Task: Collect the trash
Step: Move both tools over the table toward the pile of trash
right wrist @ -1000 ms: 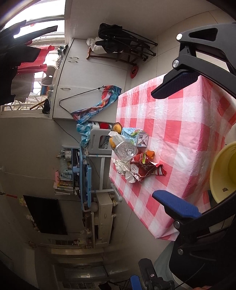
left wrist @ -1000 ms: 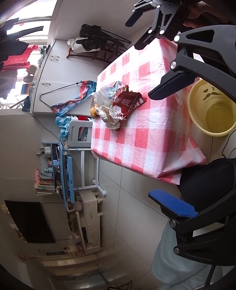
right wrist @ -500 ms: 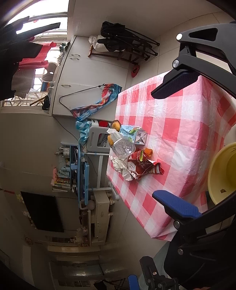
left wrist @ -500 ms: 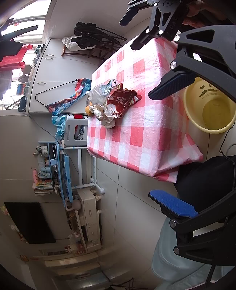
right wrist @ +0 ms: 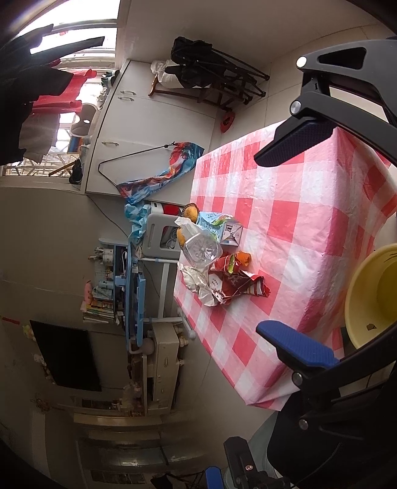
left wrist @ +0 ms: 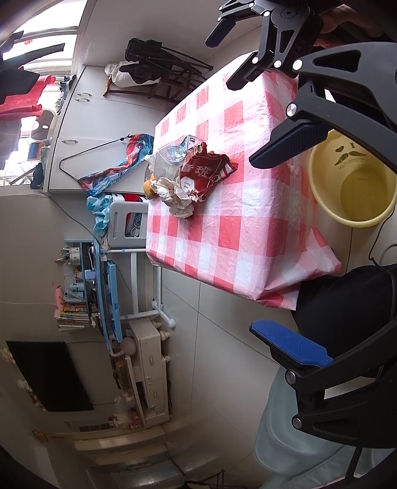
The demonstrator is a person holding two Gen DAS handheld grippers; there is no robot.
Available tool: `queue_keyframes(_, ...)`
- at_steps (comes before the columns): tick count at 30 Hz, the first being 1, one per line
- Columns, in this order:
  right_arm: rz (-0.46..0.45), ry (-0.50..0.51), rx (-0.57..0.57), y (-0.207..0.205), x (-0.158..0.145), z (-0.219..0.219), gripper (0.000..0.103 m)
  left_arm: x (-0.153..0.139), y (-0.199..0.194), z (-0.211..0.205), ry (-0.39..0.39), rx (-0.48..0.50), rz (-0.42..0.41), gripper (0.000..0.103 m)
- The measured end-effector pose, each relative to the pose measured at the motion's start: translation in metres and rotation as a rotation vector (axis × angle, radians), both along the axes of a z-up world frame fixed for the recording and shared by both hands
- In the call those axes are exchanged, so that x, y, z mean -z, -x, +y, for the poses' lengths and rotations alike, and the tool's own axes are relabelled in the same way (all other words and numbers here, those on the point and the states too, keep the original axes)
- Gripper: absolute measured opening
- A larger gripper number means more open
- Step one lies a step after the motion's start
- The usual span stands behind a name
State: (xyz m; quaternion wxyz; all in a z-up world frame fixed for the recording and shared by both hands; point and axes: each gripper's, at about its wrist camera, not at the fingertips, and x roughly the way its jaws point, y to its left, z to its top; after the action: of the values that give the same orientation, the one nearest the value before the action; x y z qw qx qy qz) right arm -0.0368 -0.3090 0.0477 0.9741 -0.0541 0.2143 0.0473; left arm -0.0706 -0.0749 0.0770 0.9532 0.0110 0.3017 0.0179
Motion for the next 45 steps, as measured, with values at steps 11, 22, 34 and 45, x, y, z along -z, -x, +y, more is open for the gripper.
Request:
queue_keyframes(11, 0.009, 0.030, -0.024, -0.001, 0.003, 0.009, 0.097, 0.005, -0.003, 0.003, 0.019, -0.011, 0.019, 0.096)
queue_keyframes(22, 0.018, 0.041, -0.032, -0.002, 0.005, 0.010, 0.097, 0.007, -0.005, 0.009, 0.033, -0.020, 0.023, 0.096)
queue_keyframes(34, 0.022, 0.026, -0.047, -0.002, 0.004, 0.012, 0.097, 0.007, -0.008, 0.018, 0.062, -0.025, 0.017, 0.096)
queue_keyframes(45, 0.007, -0.038, -0.053, -0.035, -0.028, -0.007, 0.097, -0.001, -0.055, -0.002, 0.049, 0.078, -0.027, 0.096)
